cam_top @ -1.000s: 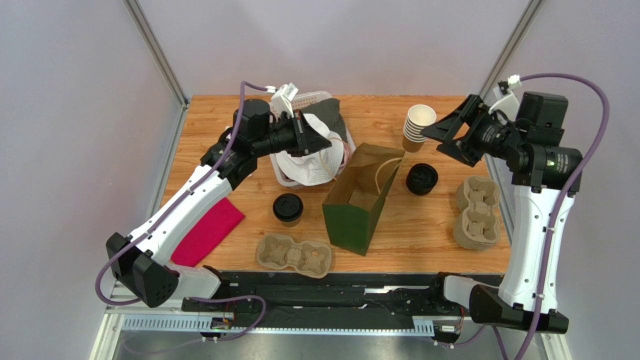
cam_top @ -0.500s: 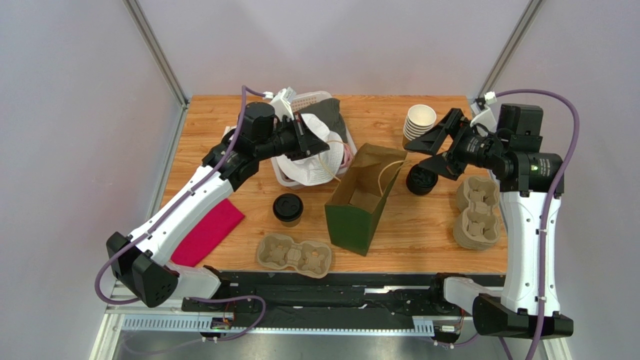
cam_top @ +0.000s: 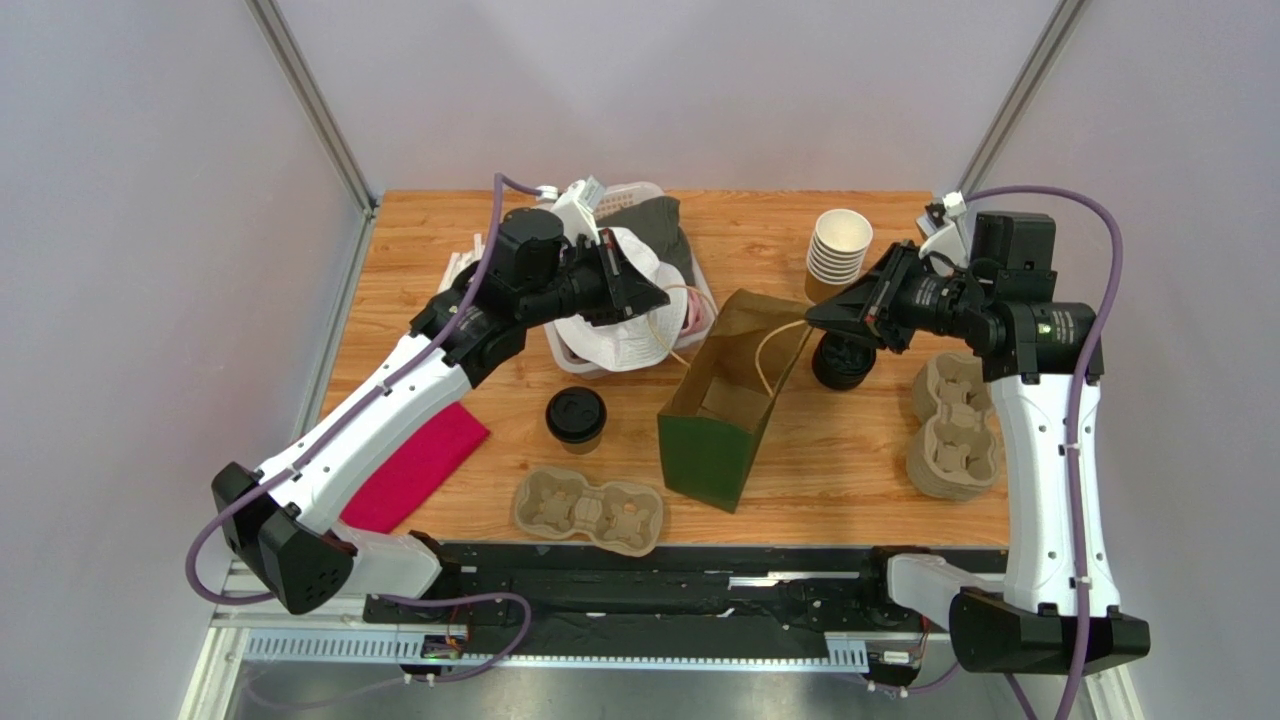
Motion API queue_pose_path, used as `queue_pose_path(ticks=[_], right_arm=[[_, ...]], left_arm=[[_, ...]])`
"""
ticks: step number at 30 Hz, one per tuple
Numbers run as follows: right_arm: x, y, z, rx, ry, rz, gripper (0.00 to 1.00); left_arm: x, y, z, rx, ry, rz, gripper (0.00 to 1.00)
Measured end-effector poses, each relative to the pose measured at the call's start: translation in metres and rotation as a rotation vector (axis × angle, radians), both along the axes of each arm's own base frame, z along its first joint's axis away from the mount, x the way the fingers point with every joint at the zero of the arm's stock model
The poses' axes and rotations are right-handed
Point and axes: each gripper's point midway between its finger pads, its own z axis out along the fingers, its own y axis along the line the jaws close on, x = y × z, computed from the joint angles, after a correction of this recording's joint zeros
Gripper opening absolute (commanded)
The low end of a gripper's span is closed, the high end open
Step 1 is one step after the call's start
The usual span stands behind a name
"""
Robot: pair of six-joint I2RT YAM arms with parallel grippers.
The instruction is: Pack the takeout coffee
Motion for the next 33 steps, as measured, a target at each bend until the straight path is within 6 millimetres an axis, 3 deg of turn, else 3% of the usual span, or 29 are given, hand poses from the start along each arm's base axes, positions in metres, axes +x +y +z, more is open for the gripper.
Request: queue_pose_path(ticks=[8, 18, 26, 33], right_arm=[[-0.002, -0.006, -0.007, -0.040, -0.006, 0.001, 0.00], [-0.002, -0.038, -0.035, -0.223, -0.019, -0.026, 0.00], [-0.004, -0.051, -0.082, -0.339, 0.024, 0.036, 0.00], [-0.007, -0.056, -0.120, -0.398, 0.066, 0.113, 0.00]], left_arm=[[0.001, 0.003, -0.005, 0.026, -0.015, 0.004, 0.00], [-0.008, 0.019, -0.018, 0.036, 0.007, 0.004, 0.00], [-0.005, 0.025, -0.043, 0.058, 0.063, -0.001, 0.00], [0.001, 0.014, -0.072, 0.080, 0.146, -0.043, 0.00]])
